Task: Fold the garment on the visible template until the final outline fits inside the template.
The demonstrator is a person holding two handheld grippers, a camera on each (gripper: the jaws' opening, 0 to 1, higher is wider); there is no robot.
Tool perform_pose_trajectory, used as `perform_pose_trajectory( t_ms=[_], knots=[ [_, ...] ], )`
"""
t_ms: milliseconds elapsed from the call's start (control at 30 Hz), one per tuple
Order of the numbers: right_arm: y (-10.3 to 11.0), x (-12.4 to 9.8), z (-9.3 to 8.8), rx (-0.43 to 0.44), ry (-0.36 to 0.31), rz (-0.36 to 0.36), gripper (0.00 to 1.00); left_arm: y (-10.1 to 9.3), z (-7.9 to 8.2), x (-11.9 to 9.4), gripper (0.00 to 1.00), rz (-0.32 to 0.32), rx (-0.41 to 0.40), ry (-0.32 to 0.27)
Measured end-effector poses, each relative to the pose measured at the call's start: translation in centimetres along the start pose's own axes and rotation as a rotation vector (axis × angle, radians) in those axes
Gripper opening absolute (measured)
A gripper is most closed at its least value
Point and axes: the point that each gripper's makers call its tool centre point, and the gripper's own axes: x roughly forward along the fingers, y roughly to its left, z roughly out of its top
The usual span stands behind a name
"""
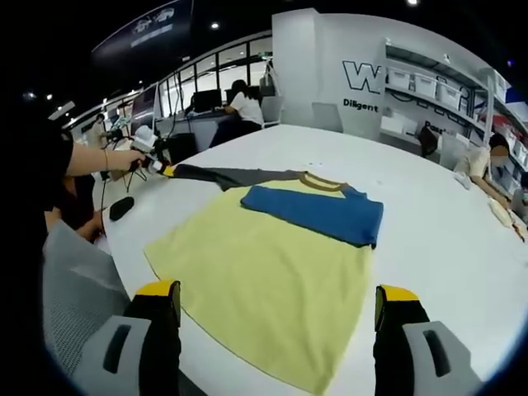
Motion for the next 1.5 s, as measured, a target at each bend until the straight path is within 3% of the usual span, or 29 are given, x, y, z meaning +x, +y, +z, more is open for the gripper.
perform_pose_trajectory(
  t_ms=[400, 500, 667, 733, 900, 967, 1067, 1167, 1333, 1500],
  knots=[
    [0.3, -0.2, -0.3, -0.005, 0.005, 0.001, 0.97, 0.8, 0.2, -1.1, 0.0, -0.02, 0.012, 0.008],
    [0.4, -0.2, -0.3, -0.008, 0.005, 0.004, 0.97, 1.8, 0.4, -1.3, 0.0, -0.003, 0.051, 0.024],
    [0.5, -0.4, -0.4, -0.012, 0.012, 0.002, 0.97, 3.4, 1.4, 0.1, 0.0, -0.018, 0.073, 0.046],
    [0.5, -0.4, -0.4, -0.011, 0.013, 0.001, 0.97, 3.5, 1.3, 0.3, 0.0, -0.007, 0.103, 0.056],
    [0.6, -0.5, -0.2, -0.014, 0.01, 0.0, 0.97, 3.5, 0.3, 0.4, 0.0, 0.016, 0.078, 0.08],
    [0.7, -0.6, -0.2, -0.012, 0.01, 0.0, 0.97, 4.6, -0.2, -0.1, 0.0, 0.085, 0.082, 0.095],
    [0.7, -0.8, -0.3, -0.005, 0.008, 0.001, 0.98, 4.4, -0.7, -0.6, 0.03, 0.067, 0.048, 0.094],
    [0.9, -0.8, -0.3, -0.001, 0.005, 0.005, 0.99, 3.2, 0.1, -0.8, 0.13, -0.001, 0.011, 0.031],
    [1.2, -0.7, -0.3, -0.008, 0.007, 0.01, 0.99, 2.7, 0.1, -0.9, 0.29, -0.01, 0.047, 0.031],
    [1.2, -0.8, -0.3, -0.004, 0.005, 0.009, 0.99, 1.8, -0.4, -0.7, 0.32, -0.037, 0.031, 0.033]
  ],
)
